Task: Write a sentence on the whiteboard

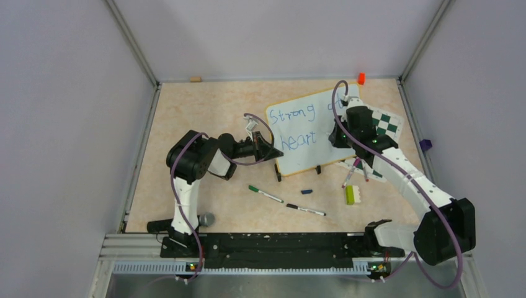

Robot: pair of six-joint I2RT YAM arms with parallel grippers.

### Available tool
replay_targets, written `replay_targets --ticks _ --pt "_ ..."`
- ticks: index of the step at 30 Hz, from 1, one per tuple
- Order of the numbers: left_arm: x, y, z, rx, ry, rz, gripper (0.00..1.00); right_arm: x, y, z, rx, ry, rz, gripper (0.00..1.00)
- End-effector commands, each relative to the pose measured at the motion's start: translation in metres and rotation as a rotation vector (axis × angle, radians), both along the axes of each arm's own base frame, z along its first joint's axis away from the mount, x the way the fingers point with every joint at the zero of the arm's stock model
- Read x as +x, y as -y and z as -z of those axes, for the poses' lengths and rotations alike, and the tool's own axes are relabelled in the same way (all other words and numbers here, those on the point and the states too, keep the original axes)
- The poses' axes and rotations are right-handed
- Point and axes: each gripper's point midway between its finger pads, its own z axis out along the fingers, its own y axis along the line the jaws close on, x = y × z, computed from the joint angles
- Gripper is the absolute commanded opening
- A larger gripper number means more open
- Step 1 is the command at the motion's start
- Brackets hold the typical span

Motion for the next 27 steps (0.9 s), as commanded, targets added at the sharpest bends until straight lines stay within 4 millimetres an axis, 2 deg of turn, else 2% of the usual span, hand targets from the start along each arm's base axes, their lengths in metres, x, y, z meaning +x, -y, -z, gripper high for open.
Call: replay_targets --ticks 1,8,12,18,23,27 --pt "-0.027 0.006 -0.002 -0.006 0.123 0.142 0.00 0.013 -0.004 -0.009 0.032 0.035 0.000 0.00" --pt "-0.027 0.006 -0.002 -0.005 0.121 0.144 0.00 0.010 -0.010 -0.007 0.048 0.027 -0.039 0.00" --pt "-0.027 0.006 -0.003 -0.005 0.123 0.144 0.00 0.000 -0.016 0.006 0.066 -0.014 -0.073 0.00" --pt "-0.027 0.006 -0.003 -0.006 0.123 0.144 0.00 -0.008 -0.011 0.019 0.049 -0.049 -0.066 0.00" --pt "-0.027 0.006 -0.003 -0.006 0.123 0.144 0.00 -0.004 0.003 0.015 0.008 -0.028 0.003 0.00" --pt "-0.027 0.006 -0.002 -0.005 0.123 0.145 0.00 0.004 0.004 0.006 0.008 -0.004 0.026 0.00"
